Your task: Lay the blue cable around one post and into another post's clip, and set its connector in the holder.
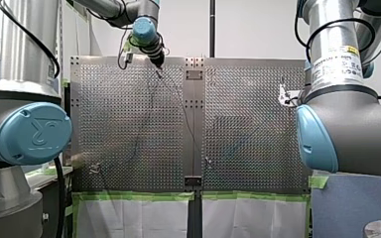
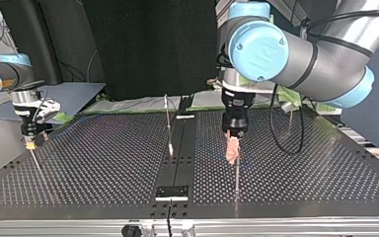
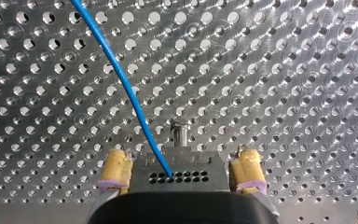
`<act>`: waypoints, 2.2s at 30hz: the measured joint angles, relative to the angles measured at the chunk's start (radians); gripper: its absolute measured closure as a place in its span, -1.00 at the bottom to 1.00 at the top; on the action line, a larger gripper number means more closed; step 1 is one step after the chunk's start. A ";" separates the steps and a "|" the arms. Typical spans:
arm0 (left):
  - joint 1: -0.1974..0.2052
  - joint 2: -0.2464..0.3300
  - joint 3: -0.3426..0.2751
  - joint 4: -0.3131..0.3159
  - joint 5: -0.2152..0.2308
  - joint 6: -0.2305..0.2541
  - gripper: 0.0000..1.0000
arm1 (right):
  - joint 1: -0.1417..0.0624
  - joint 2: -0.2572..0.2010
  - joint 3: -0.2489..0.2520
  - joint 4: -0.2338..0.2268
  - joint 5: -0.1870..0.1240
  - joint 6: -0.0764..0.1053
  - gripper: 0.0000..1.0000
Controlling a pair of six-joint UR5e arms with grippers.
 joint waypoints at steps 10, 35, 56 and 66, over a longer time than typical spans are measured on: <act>0.013 0.000 0.000 0.000 -0.081 -0.074 -1.00 | 0.000 0.000 0.000 0.000 0.000 0.000 -0.98; 0.014 0.000 -0.001 -0.001 -0.139 -0.091 -1.00 | 0.001 -0.002 0.000 0.001 0.000 0.000 -0.98; 0.003 0.000 -0.026 0.036 -0.123 -0.122 -1.00 | -0.001 -0.003 0.000 0.005 0.000 0.000 -0.98; -0.020 0.001 -0.105 0.117 -0.097 -0.136 -1.00 | 0.000 -0.004 0.000 0.006 0.000 0.000 -0.98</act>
